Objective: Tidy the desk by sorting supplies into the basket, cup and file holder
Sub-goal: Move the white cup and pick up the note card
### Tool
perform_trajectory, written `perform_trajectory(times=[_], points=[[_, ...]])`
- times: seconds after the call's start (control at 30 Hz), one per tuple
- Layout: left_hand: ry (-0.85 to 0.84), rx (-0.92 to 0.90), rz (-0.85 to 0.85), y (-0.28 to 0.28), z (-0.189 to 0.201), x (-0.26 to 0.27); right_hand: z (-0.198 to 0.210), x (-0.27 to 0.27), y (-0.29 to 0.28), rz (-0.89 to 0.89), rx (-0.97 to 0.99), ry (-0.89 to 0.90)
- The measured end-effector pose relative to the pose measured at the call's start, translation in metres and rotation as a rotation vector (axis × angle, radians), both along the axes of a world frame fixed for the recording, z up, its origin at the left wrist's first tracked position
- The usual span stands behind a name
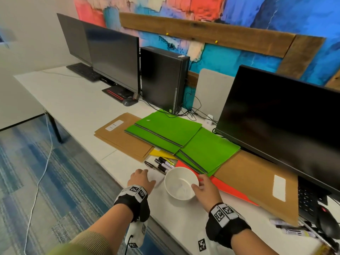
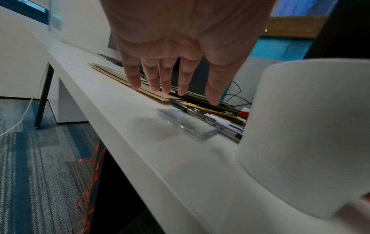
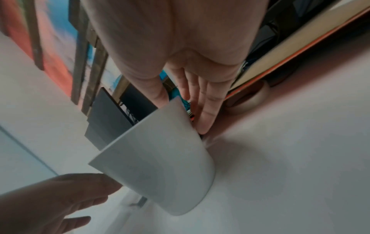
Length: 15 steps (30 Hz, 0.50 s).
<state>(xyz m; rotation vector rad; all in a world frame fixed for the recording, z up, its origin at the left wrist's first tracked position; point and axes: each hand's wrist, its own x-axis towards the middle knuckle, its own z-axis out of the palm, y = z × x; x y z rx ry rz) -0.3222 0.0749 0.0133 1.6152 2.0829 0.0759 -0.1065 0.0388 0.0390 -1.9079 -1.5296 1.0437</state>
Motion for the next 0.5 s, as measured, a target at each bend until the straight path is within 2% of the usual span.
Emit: perform_trajectory(times=[0.27,0.5], points=[[0.041,-0.050,-0.107,0.021,-0.021,0.001,-0.017,-0.011,0.002,-0.184,-0.075,-0.004],[0.130,-0.060,-0.137,0.030,-0.025,0.005,-0.011,-0.008,0.004,-0.262,-0.096,-0.034]])
